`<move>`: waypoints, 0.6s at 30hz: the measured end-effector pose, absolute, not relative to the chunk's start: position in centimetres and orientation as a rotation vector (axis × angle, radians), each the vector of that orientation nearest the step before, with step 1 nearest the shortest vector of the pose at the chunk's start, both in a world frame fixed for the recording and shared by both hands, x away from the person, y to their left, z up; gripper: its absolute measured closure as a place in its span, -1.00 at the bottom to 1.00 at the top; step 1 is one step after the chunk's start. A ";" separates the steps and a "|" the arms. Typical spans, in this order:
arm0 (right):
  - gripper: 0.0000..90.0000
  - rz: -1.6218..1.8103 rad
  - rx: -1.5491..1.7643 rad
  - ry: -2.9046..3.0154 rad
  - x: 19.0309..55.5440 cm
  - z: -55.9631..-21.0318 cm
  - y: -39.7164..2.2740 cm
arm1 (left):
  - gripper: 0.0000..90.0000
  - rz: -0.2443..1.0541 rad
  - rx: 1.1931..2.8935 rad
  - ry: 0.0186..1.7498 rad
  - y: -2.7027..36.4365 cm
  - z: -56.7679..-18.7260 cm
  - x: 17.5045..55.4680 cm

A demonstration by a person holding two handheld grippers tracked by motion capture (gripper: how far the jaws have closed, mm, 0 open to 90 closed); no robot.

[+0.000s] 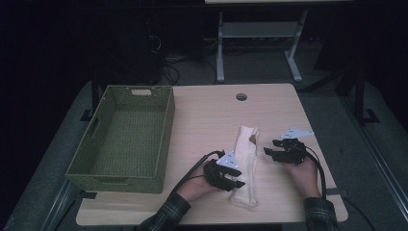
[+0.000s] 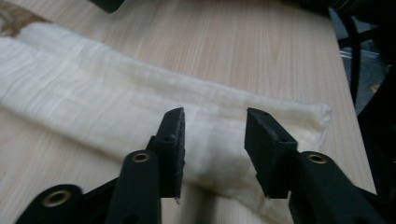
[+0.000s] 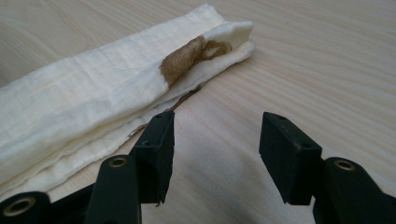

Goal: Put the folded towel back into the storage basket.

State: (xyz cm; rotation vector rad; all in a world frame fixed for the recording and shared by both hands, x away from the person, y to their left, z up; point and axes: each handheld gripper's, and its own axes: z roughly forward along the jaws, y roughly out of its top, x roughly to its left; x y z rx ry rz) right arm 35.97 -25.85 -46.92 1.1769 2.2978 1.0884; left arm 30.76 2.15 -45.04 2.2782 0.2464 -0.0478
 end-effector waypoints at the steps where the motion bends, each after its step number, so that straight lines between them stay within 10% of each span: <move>1: 0.00 1.087 1.179 2.297 36.0 -46.9 -25.9 | 0.19 -0.049 2.282 0.232 2.0 -45.1 30.9; 18: 0.00 1.097 1.182 2.292 35.9 -46.9 -26.0 | -0.06 -0.020 2.338 0.101 1.3 -47.1 31.1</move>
